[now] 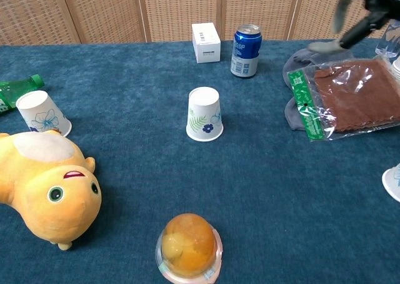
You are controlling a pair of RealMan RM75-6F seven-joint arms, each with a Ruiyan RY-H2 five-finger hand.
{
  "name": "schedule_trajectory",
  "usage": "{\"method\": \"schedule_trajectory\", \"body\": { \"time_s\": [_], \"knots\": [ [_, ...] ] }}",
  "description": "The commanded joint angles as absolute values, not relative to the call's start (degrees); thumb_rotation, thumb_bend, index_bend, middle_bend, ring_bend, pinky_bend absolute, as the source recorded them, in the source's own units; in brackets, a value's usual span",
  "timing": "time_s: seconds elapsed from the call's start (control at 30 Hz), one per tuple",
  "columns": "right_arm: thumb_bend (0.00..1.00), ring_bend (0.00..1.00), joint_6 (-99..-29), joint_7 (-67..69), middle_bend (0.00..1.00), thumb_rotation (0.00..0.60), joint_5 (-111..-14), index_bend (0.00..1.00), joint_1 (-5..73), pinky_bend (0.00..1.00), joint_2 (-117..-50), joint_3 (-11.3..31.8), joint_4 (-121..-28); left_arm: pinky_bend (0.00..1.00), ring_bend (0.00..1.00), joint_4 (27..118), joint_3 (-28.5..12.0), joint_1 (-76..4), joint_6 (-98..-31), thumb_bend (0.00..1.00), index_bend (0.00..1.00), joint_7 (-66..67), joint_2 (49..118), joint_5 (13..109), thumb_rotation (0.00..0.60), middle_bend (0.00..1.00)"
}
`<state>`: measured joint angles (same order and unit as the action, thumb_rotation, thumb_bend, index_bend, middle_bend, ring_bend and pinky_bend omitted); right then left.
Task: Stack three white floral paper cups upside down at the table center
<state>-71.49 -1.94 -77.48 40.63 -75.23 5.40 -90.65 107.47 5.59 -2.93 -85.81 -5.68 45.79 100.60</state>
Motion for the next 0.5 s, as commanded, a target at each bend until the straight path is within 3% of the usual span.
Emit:
{"method": "schedule_trajectory", "body": {
  "time_s": [0.03, 0.5],
  "knots": [
    [0.32, 0.01, -74.46, 3.92, 0.16, 0.600, -81.28, 0.15, 36.82, 0.49, -73.93, 3.62, -85.95, 0.00, 0.00, 107.63, 5.72, -2.89, -85.75, 0.19, 0.00, -5.27, 45.91, 100.75, 0.600, 0.00],
    [0.30, 0.01, -84.35, 13.06, 0.16, 0.600, -86.39, 0.15, 25.36, 0.49, -70.33, 0.44, -79.78, 0.00, 0.00, 108.84, 6.04, -3.06, -84.59, 0.19, 0.00, -2.85, 47.05, 100.56, 0.600, 0.00]
  ]
}}
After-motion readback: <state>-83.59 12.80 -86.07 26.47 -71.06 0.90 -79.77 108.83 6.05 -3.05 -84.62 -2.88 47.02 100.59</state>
